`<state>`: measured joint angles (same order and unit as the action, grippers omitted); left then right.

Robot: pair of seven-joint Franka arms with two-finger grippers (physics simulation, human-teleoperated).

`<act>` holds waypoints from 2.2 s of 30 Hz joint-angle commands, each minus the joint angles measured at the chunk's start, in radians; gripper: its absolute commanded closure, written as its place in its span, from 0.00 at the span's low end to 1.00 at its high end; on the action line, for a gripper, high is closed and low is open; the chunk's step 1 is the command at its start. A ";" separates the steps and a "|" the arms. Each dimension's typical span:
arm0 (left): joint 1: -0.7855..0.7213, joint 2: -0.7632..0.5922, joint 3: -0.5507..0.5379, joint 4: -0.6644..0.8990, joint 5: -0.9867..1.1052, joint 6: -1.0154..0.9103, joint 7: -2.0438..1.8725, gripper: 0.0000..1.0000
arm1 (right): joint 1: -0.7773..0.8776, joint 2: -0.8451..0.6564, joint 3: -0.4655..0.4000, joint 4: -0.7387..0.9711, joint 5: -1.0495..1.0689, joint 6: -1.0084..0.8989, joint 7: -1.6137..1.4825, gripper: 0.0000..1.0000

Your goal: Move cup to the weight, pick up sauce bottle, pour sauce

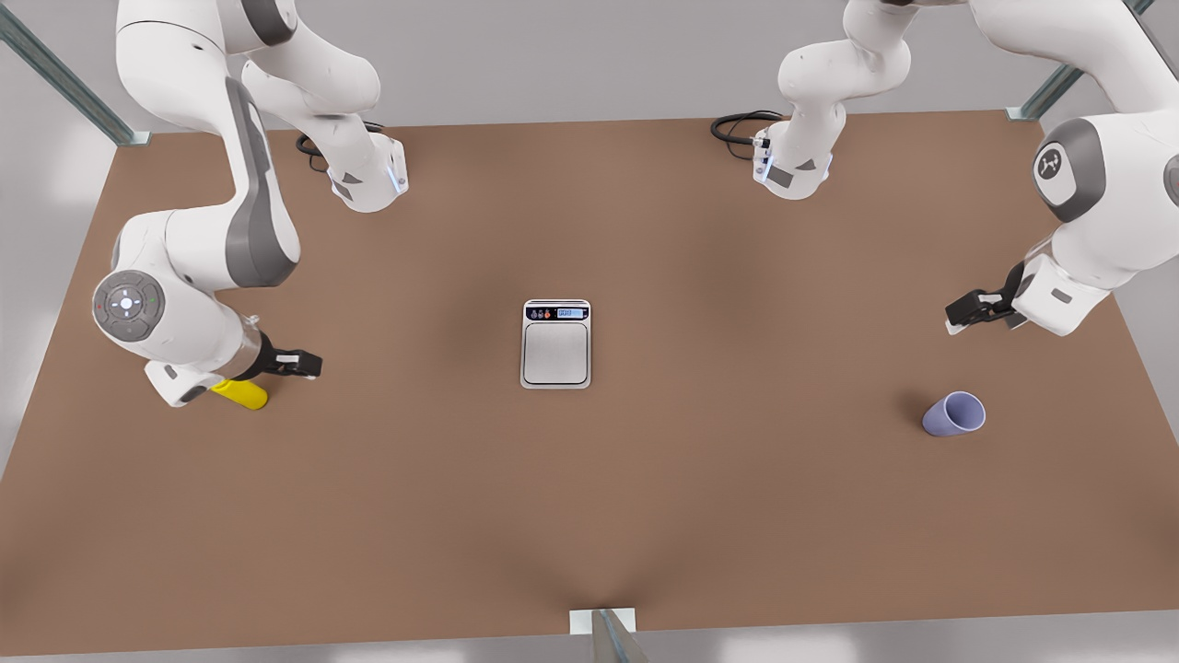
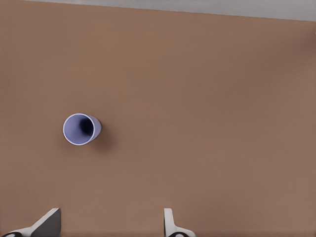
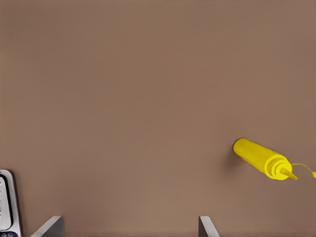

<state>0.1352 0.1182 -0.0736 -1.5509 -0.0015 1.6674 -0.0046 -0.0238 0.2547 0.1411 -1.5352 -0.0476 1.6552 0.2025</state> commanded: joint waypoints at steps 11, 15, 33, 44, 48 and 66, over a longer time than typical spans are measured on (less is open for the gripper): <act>0.293 0.317 0.001 0.006 0.003 0.170 0.210 0.00 | -0.018 0.026 0.002 0.064 0.006 -0.057 -0.208 0.00; 0.305 0.416 0.001 0.002 0.002 0.288 0.209 0.00 | -0.157 0.017 0.005 0.144 0.205 -0.147 -0.727 0.00; 0.297 0.555 0.000 0.003 0.003 0.399 0.207 0.00 | -0.774 0.417 0.000 0.164 0.917 -0.382 -2.086 0.00; 0.297 0.601 0.000 0.006 0.002 0.420 0.201 0.47 | -0.817 0.575 0.000 0.127 0.917 -0.348 -2.382 0.00; 0.297 0.601 0.000 0.006 0.002 0.420 0.201 0.52 | -0.815 0.617 -0.002 0.129 0.914 -0.336 -2.439 0.00; 0.244 0.594 -0.005 0.037 0.000 0.436 0.163 0.79 | -0.800 0.707 0.000 0.124 0.917 -0.287 -2.546 0.00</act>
<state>0.3626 0.6935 -0.0777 -1.5140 0.0385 2.0994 0.1547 -0.8223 0.9619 0.1411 -1.4113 0.8710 1.3683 -2.3439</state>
